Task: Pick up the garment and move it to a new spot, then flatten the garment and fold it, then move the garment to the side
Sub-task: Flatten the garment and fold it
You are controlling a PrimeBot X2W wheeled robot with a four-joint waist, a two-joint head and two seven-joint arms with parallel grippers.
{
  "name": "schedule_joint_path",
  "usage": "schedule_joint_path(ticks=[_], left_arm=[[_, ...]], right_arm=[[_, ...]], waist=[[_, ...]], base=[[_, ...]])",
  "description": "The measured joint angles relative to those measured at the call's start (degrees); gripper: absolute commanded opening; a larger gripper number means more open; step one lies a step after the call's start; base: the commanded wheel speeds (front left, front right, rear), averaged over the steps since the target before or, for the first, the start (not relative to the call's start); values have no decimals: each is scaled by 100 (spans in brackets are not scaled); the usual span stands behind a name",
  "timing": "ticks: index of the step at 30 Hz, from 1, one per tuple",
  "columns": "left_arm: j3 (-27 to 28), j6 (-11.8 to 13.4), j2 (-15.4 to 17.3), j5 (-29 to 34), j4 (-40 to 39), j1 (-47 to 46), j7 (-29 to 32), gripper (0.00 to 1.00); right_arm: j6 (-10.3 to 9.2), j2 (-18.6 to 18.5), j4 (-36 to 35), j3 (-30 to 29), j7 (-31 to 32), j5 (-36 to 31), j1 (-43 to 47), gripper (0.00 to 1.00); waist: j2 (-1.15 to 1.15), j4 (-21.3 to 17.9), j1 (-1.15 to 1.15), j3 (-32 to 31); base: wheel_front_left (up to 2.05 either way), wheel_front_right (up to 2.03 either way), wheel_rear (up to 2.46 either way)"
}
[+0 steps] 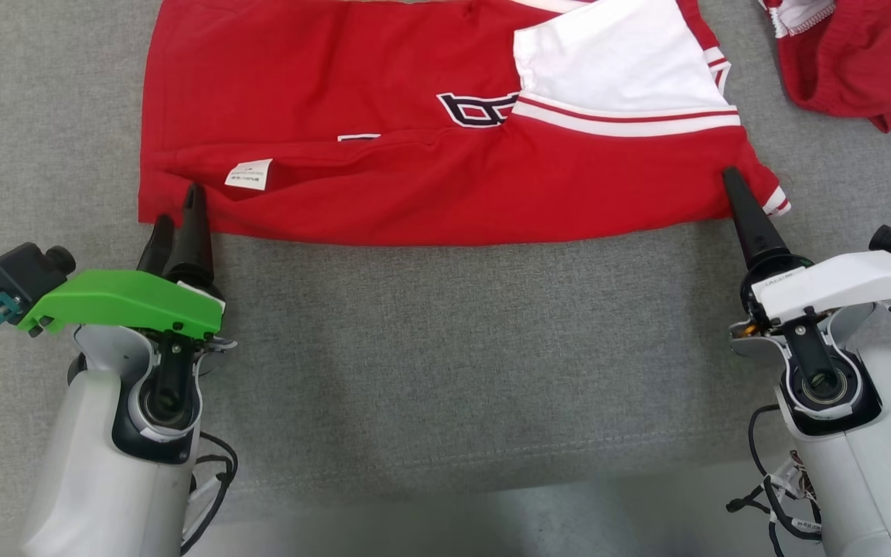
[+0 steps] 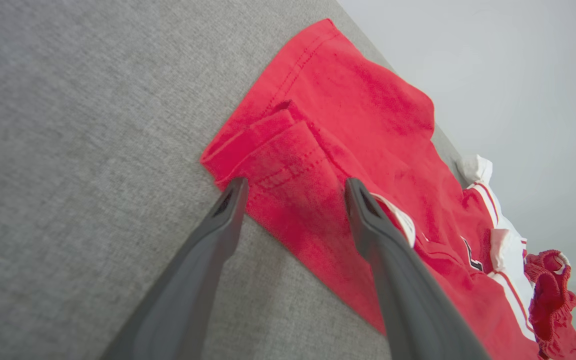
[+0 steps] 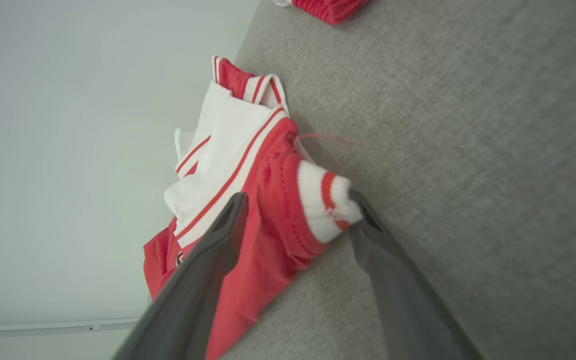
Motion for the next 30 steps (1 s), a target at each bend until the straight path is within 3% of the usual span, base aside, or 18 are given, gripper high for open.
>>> schedule_joint_path(ticks=[6,19,30], left_arm=[[47,0,-59,-71,47,27,-80,100],[65,0,-52,-110,-29,491,-51,100],[7,0,-47,-110,-222,410,3,100]], right_arm=[[93,-32,149,11,15,-42,-32,100],[94,-146,277,-10,-11,-70,0,100],[151,-83,383,121,-3,-104,-33,100]], waist=[[0,43,0,-71],[0,287,0,-212],[0,168,0,-242]], base=[[0,0,0],[0,0,0],[0,0,0]])
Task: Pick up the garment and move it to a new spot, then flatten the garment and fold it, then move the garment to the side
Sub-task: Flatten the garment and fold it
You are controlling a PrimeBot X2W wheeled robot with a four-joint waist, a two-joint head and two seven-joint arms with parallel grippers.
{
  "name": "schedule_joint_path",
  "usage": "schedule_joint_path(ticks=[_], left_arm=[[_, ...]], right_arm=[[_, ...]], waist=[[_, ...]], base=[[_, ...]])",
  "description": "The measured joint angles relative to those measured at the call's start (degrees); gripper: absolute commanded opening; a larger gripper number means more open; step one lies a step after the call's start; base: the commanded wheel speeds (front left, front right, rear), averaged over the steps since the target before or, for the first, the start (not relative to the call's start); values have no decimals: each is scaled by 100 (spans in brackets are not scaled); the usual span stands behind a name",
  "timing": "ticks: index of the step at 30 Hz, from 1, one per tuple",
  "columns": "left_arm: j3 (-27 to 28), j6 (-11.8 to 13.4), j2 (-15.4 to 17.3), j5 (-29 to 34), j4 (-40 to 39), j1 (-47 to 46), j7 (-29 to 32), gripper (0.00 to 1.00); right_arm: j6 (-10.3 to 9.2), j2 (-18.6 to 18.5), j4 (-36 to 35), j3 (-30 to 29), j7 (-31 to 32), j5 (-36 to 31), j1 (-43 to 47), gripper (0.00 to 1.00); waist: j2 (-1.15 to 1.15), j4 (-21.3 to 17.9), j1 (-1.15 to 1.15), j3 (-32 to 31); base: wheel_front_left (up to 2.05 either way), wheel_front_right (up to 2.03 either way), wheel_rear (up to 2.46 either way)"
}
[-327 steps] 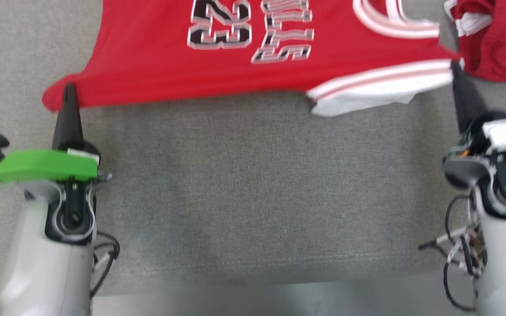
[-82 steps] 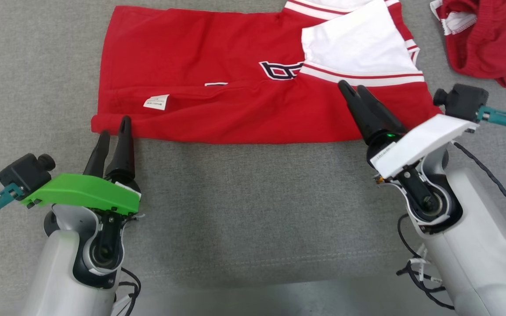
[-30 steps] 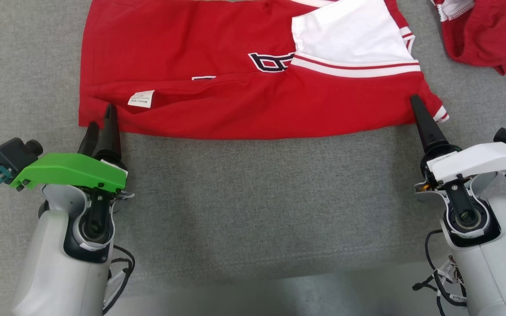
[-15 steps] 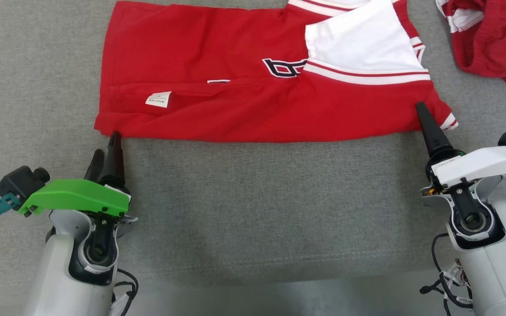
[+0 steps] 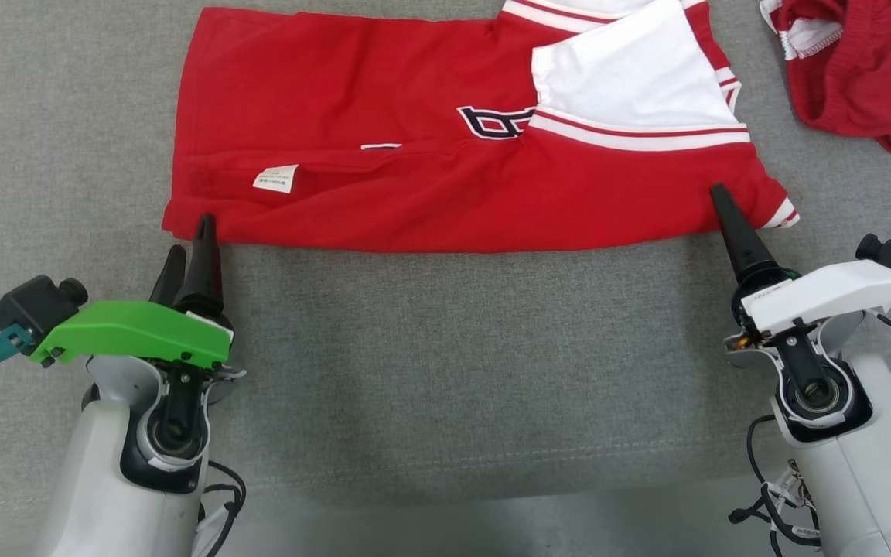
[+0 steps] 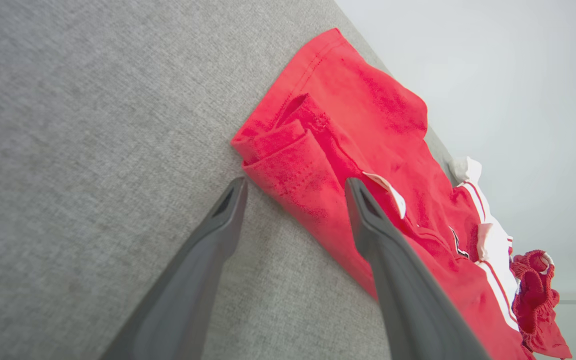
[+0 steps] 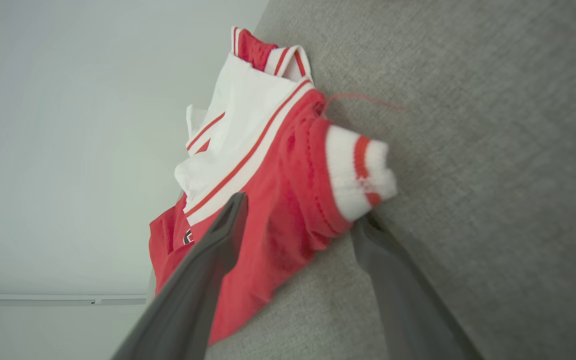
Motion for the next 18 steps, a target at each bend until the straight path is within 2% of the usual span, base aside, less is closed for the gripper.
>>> schedule_joint_path(ticks=[18], left_arm=[[-20,1,-23,0,198,-311,116,100]], right_arm=[[51,35,114,7,1,1,-114,100]], waist=[[0,-63,0,69]], base=[[0,0,0]])
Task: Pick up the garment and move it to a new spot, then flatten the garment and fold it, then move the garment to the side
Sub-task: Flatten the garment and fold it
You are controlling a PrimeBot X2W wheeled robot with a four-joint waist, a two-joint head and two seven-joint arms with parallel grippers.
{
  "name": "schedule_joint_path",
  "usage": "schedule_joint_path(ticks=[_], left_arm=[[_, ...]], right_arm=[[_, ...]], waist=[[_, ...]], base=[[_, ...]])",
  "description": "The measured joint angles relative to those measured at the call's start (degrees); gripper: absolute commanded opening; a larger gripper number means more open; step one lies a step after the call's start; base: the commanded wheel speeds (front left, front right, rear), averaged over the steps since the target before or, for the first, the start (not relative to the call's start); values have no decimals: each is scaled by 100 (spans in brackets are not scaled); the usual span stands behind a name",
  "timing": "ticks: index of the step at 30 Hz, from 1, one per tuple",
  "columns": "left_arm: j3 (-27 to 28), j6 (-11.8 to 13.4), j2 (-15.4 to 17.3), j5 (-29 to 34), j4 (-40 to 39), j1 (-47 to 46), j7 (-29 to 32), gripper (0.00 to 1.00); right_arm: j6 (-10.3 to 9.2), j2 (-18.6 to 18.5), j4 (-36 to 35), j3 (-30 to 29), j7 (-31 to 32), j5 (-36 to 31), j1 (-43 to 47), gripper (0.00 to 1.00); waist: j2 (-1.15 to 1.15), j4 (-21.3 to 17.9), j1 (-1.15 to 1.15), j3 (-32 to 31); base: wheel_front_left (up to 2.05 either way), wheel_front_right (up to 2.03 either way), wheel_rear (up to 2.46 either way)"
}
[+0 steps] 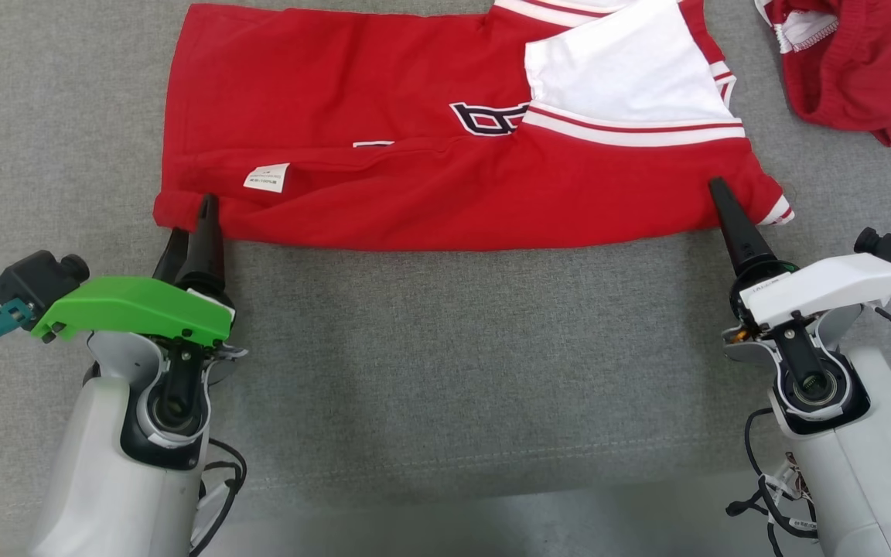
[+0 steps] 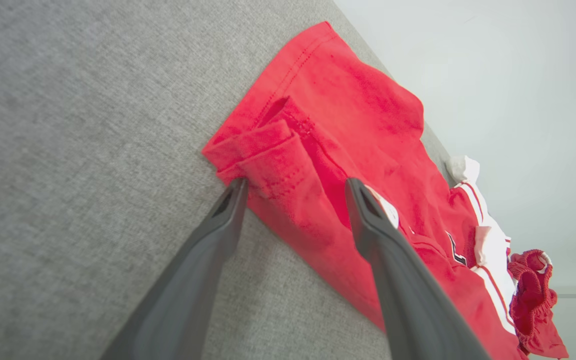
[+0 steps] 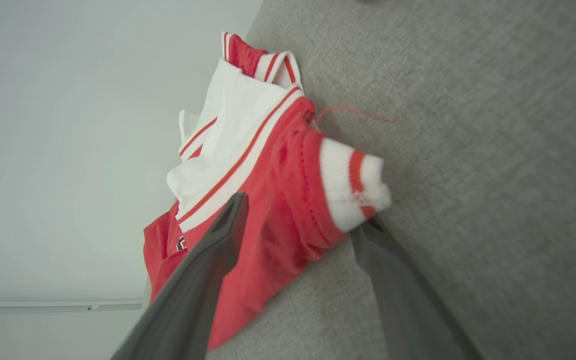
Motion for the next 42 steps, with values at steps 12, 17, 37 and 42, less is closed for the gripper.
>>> schedule_joint_path(ticks=[12,17,37,42], left_arm=[[-26,0,-80,-55,249,-119,-1,0],[-31,-9,-91,-151,327,-144,-11,0],[191,-281,-248,-532,199,670,-787,0],[67,-298,-258,-560,168,1074,-1009,0]], right_arm=[[11,2,177,11,25,0,-198,0],[67,-41,235,5,26,1,-258,0],[271,-143,357,-265,-10,174,597,0],[271,-135,272,-310,-10,269,1003,0]], waist=[[0,-8,0,17],[0,2,0,15],[0,81,0,-417],[0,185,0,-548]], base=[[0,0,0],[0,0,0],[0,0,0],[0,0,0]])
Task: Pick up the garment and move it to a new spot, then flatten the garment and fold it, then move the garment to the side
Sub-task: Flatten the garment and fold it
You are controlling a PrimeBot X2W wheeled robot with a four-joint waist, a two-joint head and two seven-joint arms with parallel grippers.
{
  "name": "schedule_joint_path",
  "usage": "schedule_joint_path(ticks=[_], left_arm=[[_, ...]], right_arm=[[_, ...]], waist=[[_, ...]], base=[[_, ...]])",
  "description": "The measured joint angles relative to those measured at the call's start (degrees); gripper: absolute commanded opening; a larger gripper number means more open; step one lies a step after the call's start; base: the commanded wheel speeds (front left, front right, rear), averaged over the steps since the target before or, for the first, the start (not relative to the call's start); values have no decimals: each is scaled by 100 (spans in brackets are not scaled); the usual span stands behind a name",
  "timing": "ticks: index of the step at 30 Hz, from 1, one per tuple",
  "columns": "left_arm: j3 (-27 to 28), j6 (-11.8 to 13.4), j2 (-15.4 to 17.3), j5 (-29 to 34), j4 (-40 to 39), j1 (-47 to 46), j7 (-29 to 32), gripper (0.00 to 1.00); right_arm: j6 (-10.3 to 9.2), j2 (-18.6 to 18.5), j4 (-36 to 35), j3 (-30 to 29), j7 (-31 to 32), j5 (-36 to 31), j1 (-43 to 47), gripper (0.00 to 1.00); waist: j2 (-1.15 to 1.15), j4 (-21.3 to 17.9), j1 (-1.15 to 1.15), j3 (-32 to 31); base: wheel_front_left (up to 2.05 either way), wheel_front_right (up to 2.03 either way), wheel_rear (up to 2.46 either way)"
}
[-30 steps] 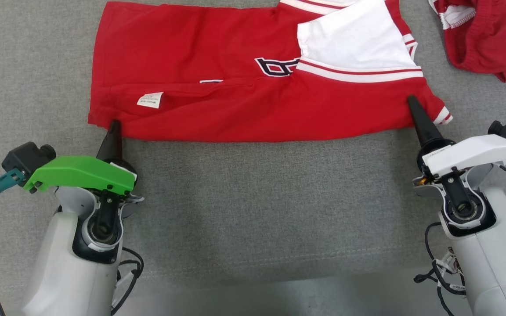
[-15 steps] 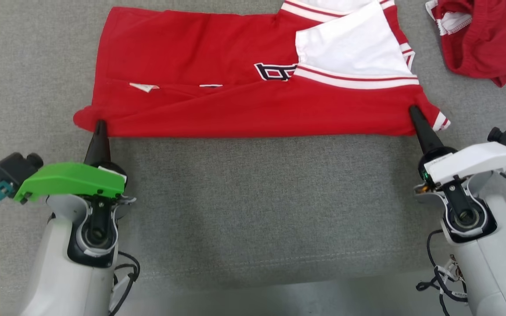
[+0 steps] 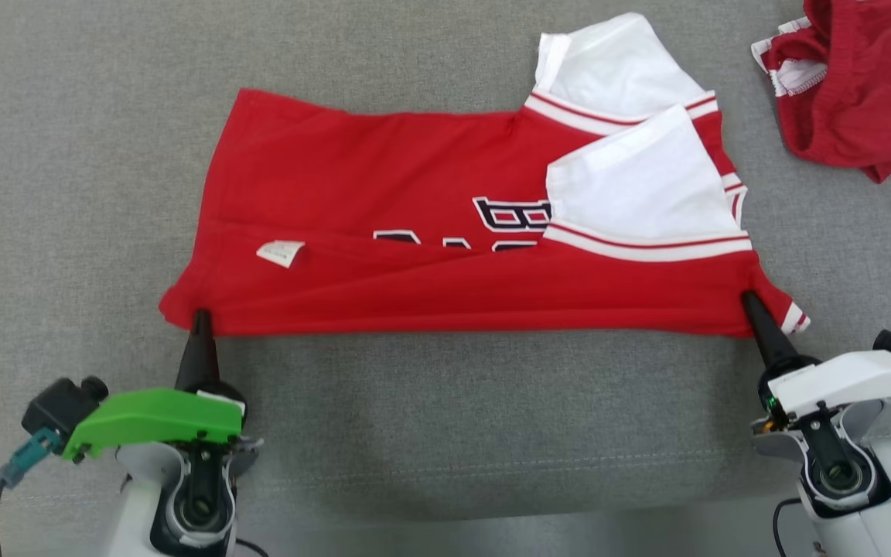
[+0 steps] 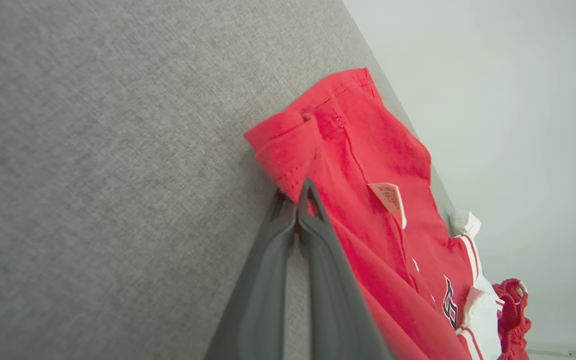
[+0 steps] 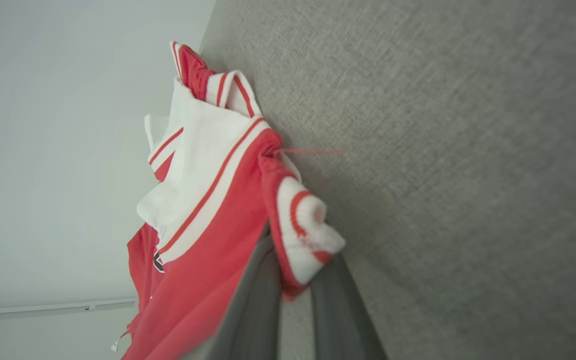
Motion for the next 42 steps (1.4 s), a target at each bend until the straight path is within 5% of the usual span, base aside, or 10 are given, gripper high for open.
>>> schedule_joint_path(ticks=[19,40,42], left_arm=[[-1158,4,87,-309,-355,762,-182,0],[-1065,143,163,-14,-543,806,-312,0],[-1049,144,186,16,-553,804,-312,8]], right_arm=[[-30,-288,-581,-38,38,78,680,0],[-188,-405,-993,35,138,-120,915,0],[-230,-416,-1006,33,138,-148,915,89]], waist=[[0,-26,0,-11],[0,-3,0,4],[0,-11,0,5]], base=[[0,0,0],[0,0,0],[0,0,0]])
